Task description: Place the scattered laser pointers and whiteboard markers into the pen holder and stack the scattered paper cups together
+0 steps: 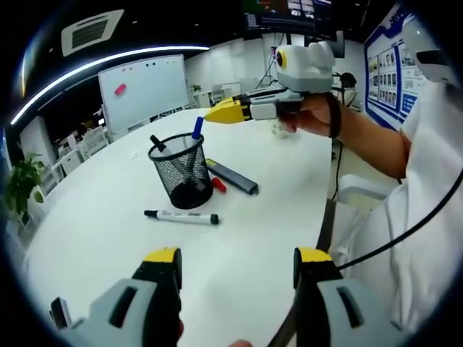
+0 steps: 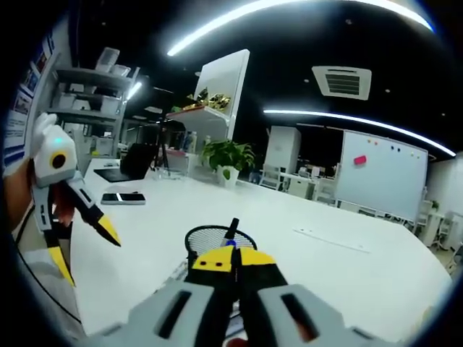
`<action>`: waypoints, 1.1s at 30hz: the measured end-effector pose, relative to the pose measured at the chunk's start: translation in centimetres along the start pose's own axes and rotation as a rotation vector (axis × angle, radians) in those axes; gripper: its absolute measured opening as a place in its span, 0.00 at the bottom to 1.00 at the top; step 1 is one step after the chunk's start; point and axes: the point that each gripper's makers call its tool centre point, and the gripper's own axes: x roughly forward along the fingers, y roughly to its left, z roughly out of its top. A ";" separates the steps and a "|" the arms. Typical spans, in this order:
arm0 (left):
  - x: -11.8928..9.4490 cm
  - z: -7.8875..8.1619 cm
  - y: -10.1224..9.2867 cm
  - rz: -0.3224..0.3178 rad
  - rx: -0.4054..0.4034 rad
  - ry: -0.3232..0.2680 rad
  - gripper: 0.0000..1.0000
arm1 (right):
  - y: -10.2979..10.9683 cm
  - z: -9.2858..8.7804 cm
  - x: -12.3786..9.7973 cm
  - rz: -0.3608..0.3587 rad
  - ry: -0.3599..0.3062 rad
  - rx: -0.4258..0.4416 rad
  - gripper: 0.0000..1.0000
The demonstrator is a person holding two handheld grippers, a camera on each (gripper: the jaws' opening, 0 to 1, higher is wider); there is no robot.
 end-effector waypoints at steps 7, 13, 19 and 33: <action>0.0 0.0 0.0 -0.002 0.002 0.002 0.64 | -0.3 -0.2 -0.1 -0.008 0.007 0.008 0.02; -0.1 0.0 0.0 0.000 0.001 0.000 0.64 | -0.2 -0.5 0.0 -0.007 0.014 0.007 0.06; -0.1 -0.1 0.0 0.001 -0.001 0.002 0.64 | 0.2 -0.3 -0.3 -0.008 -0.002 -0.013 0.10; 0.0 -0.1 -0.1 -0.003 -0.004 0.001 0.64 | 0.6 -1.0 -0.5 -0.014 0.004 -0.059 0.26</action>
